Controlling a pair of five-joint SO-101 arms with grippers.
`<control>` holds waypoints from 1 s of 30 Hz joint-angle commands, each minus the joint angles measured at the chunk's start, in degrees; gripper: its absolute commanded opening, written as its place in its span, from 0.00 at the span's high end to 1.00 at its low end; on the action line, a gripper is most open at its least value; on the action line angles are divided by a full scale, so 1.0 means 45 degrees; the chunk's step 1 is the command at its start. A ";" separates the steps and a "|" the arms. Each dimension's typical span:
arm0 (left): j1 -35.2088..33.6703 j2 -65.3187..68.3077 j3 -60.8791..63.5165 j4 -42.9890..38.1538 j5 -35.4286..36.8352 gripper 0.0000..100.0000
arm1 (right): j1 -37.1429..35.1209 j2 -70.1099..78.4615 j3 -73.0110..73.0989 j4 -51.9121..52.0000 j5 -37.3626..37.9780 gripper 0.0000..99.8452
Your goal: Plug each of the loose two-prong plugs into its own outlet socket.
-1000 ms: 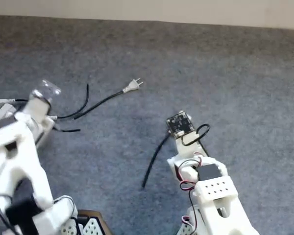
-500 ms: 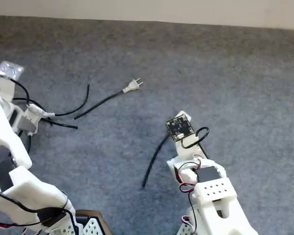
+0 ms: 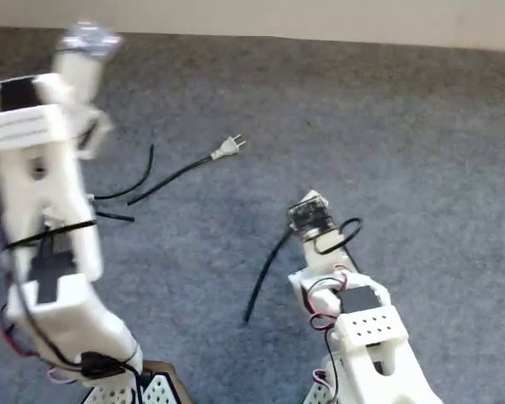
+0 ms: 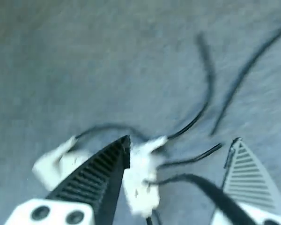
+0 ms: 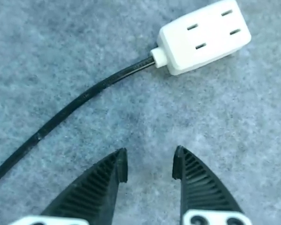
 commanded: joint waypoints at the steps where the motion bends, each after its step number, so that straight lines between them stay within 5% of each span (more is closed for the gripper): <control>1: 0.2823 0.1084 -0.1084 -0.0156 0.0488 0.67 | 0.2295 -0.0205 -0.1065 -0.0283 -0.0938 0.84; 7: 0.5206 0.2647 -0.2178 -0.0137 0.1153 0.67 | 0.4386 -0.0303 -0.1788 -0.0283 -0.1465 0.84; 17: 0.8449 0.2960 -0.2374 -0.0137 0.1074 0.67 | 0.4933 -0.0205 -0.1768 -0.0654 -0.1387 0.84; 23: 0.9114 0.3116 -0.1807 -0.0391 -0.0996 0.67 | 0.5538 -0.0205 -0.1788 -0.0635 -0.1387 0.84; 30: 1.0442 0.4640 -0.1397 -0.1504 -0.1289 0.67 | 0.5109 -0.0205 -0.1748 -0.0635 -0.1387 0.84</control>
